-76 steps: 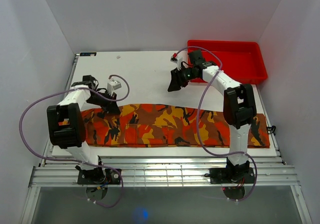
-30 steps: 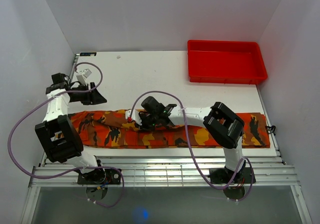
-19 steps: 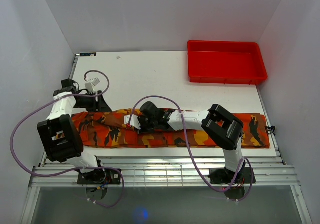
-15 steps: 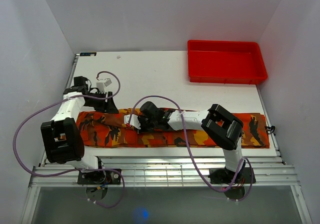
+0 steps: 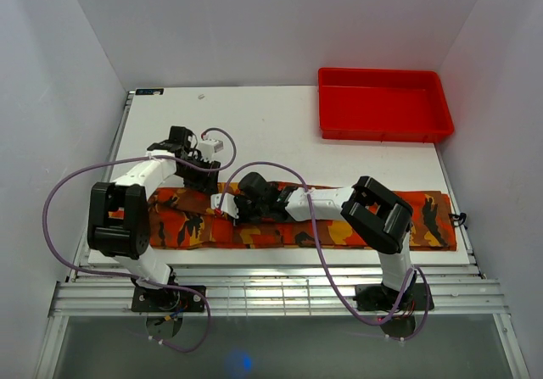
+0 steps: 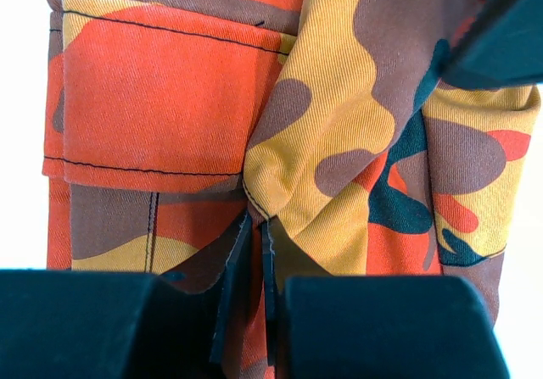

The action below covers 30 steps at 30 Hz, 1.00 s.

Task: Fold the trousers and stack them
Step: Fold the trousers

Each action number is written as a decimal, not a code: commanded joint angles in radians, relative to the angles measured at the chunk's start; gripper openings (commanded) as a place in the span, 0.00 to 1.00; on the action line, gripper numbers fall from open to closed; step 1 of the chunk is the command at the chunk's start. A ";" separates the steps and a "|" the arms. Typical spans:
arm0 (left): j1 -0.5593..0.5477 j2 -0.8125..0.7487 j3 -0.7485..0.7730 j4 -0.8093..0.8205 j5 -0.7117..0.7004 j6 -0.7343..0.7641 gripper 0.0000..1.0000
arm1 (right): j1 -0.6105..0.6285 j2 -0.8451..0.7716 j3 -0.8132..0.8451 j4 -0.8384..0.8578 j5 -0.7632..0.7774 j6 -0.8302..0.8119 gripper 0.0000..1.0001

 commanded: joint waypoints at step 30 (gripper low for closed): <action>-0.003 0.080 0.181 -0.064 -0.118 -0.100 0.00 | -0.070 -0.415 -0.126 -0.385 -0.217 0.062 0.61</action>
